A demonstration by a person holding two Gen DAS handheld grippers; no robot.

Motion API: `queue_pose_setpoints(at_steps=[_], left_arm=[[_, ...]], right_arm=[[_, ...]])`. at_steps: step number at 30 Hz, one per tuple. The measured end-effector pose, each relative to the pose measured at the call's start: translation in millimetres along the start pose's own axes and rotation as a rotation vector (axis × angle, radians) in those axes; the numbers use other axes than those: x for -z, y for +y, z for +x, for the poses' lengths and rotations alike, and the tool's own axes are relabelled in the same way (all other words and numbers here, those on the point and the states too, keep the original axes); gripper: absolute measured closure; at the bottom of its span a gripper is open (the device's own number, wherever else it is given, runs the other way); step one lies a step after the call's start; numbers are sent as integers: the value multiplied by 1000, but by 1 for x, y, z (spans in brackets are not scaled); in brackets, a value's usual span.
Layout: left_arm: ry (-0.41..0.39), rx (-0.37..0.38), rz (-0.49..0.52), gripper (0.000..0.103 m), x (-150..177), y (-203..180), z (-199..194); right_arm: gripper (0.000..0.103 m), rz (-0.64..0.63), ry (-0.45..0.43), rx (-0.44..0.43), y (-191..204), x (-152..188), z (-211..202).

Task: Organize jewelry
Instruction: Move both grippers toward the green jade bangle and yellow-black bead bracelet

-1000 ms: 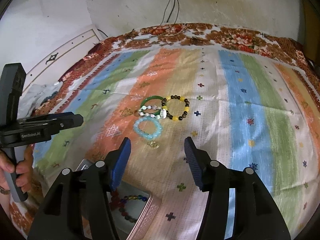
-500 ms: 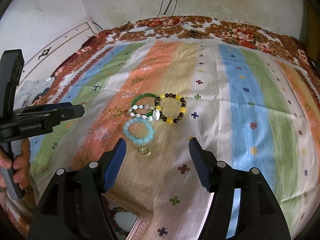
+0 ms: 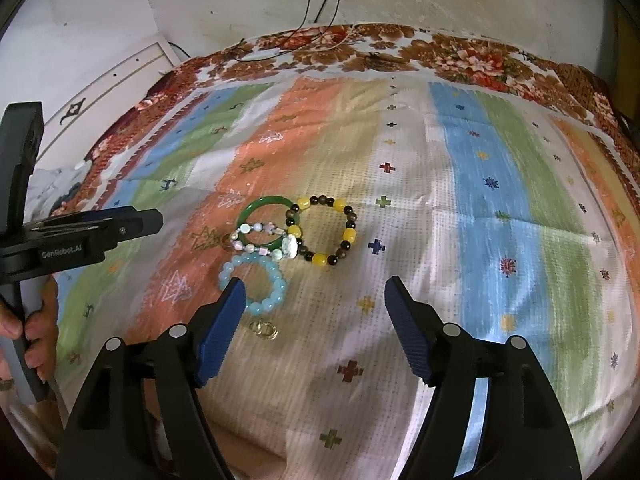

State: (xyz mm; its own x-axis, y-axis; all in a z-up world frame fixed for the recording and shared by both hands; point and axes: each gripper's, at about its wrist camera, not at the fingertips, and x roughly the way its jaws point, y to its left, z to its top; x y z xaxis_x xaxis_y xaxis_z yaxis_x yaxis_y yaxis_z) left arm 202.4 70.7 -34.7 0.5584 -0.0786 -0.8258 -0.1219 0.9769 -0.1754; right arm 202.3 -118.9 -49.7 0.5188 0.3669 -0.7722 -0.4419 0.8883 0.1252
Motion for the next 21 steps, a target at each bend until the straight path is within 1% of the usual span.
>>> queue_pose_setpoints(at_steps=[7, 21], left_arm=[[16, -4, 10, 40, -9, -2, 16], [58, -25, 37, 40, -23, -1, 54]], right_arm=[[30, 9, 21, 5, -4, -6, 15], [30, 14, 65, 17, -13, -16, 46]])
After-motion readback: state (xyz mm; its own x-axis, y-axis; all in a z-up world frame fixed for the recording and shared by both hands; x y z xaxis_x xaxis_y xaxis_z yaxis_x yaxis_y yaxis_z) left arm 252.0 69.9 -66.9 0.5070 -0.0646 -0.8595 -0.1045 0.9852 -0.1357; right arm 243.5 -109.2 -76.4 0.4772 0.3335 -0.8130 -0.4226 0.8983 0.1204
